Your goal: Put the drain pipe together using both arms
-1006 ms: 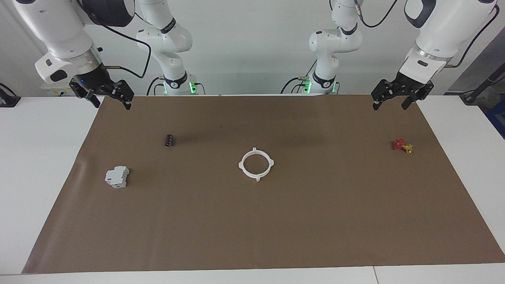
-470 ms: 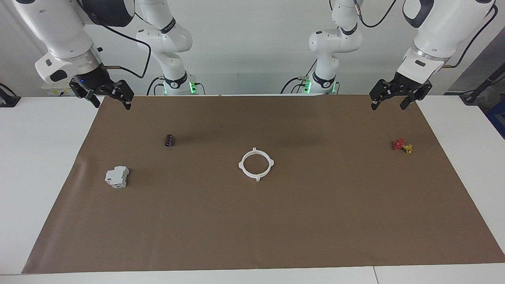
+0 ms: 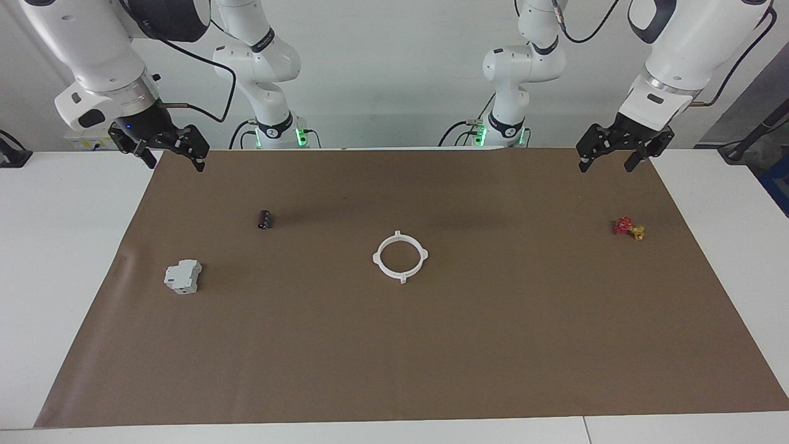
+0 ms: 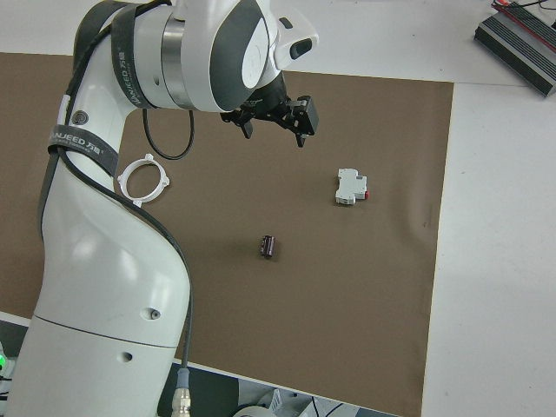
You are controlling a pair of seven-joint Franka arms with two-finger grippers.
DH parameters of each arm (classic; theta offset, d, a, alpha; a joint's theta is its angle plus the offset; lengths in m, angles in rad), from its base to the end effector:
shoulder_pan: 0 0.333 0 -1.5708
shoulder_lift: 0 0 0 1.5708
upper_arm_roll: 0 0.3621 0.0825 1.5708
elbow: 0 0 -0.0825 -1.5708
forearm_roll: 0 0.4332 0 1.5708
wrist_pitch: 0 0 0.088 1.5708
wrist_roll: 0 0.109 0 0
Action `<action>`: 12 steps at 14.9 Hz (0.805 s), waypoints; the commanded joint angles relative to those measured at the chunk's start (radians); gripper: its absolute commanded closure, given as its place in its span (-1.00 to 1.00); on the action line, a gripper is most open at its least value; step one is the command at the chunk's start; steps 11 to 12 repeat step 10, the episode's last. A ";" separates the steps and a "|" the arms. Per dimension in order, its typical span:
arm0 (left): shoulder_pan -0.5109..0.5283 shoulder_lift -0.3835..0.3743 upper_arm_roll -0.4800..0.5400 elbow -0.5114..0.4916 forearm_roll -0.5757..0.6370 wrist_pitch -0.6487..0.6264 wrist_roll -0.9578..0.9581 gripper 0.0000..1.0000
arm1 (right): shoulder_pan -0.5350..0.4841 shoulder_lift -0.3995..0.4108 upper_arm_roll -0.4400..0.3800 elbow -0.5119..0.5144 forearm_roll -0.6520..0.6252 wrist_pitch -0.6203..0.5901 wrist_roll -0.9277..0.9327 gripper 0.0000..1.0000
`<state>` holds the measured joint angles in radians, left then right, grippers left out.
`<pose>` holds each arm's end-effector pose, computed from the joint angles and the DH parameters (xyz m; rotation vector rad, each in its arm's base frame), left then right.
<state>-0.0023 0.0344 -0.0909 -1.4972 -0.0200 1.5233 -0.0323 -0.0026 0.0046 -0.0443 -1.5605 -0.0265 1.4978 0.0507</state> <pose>0.6088 -0.0580 0.6818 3.1175 -0.0962 -0.0150 0.5966 -0.0310 0.6651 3.1092 -0.1535 -0.1047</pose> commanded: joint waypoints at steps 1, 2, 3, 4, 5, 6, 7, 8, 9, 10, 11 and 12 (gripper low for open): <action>0.001 0.002 -0.007 0.008 0.009 0.012 -0.003 -1.00 | -0.007 -0.014 0.003 -0.019 0.016 0.016 -0.028 -1.00; 0.001 0.002 -0.007 0.008 0.008 0.014 -0.006 -1.00 | -0.007 -0.014 0.003 -0.021 0.016 0.016 -0.028 -1.00; 0.002 0.002 -0.007 0.011 0.005 0.014 -0.008 -1.00 | -0.007 -0.014 0.003 -0.021 0.016 0.016 -0.028 -1.00; 0.002 0.004 -0.007 0.011 0.005 0.014 -0.008 -1.00 | -0.007 -0.014 0.003 -0.019 0.016 0.016 -0.028 -1.00; 0.002 0.004 -0.007 0.011 0.002 0.014 -0.008 -1.00 | -0.007 -0.014 0.003 -0.019 0.016 0.016 -0.028 -1.00; 0.004 0.004 -0.009 0.011 0.000 0.014 -0.008 -1.00 | -0.007 -0.014 0.003 -0.019 0.016 0.018 -0.028 -1.00; 0.004 0.004 -0.009 0.011 0.000 0.014 -0.008 -1.00 | -0.007 -0.014 0.003 -0.021 0.016 0.016 -0.028 -1.00; 0.005 0.004 -0.007 0.011 0.002 0.014 -0.008 -1.00 | -0.007 -0.014 0.003 -0.021 0.016 0.018 -0.028 -1.00; 0.005 0.004 -0.007 0.012 0.000 0.014 -0.008 -1.00 | -0.007 -0.014 0.003 -0.021 0.016 0.018 -0.028 -1.00; 0.005 0.004 -0.009 0.012 0.000 0.014 -0.008 -1.00 | -0.007 -0.014 0.003 -0.019 0.016 0.016 -0.028 -1.00; 0.005 0.004 -0.009 0.012 0.000 0.014 -0.008 -1.00 | -0.007 -0.014 0.003 -0.019 0.016 0.016 -0.028 -1.00; 0.005 0.004 -0.009 0.012 0.000 0.014 -0.008 -1.00 | -0.007 -0.014 0.003 -0.019 0.016 0.016 -0.028 -1.00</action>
